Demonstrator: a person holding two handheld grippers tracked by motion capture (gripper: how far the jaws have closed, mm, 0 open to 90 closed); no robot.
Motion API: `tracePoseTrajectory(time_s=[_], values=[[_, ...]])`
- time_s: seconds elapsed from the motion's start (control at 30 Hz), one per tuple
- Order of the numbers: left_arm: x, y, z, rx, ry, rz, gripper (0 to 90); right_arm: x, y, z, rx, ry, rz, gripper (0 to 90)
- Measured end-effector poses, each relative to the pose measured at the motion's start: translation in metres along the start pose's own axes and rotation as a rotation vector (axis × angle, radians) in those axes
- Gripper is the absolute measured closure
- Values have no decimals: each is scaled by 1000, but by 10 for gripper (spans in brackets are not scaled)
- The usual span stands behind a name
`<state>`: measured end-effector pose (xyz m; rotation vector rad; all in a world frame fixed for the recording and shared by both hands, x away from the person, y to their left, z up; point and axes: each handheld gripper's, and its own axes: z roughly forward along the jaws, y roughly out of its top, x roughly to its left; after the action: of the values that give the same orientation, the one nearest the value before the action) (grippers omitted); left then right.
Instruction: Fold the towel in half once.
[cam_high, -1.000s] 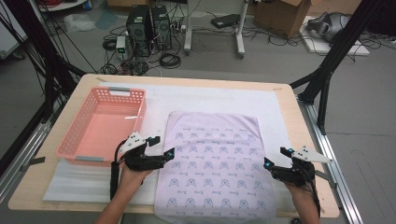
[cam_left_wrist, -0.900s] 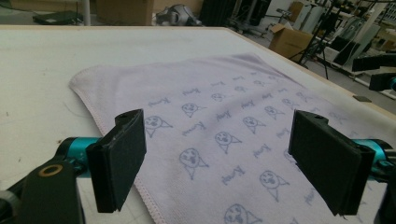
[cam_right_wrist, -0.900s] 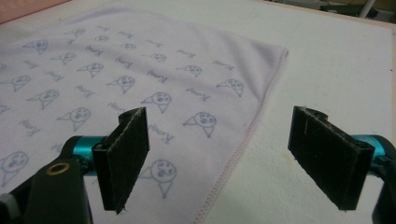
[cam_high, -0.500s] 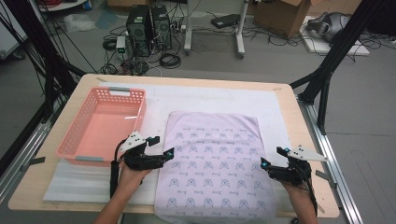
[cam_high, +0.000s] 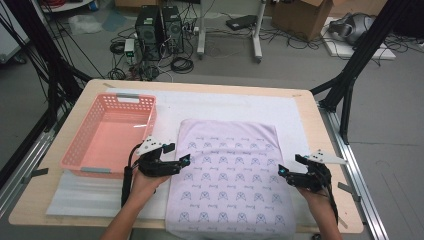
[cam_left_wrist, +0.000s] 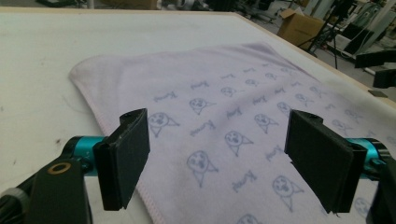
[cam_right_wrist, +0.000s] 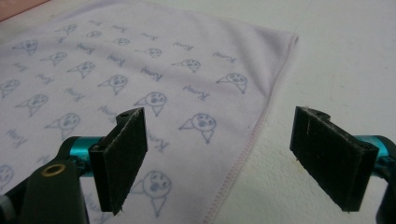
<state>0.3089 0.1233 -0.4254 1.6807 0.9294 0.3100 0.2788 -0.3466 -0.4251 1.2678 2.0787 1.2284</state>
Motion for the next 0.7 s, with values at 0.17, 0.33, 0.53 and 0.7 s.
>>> tracePoseTrajectory(time_s=[0.17, 0.33, 0.53, 0.7], values=[[3, 12, 18, 46, 14, -10, 253, -7, 9, 17, 54, 2, 12, 183], [15, 25, 34, 97, 51, -26, 245, -14, 24, 33, 79, 2, 24, 228], [33, 27, 48, 155, 137, -48, 252, -20, 38, 48, 118, -3, 33, 267], [39, 20, 56, 204, 209, -26, 283, -29, 42, 63, 162, -33, 46, 300]])
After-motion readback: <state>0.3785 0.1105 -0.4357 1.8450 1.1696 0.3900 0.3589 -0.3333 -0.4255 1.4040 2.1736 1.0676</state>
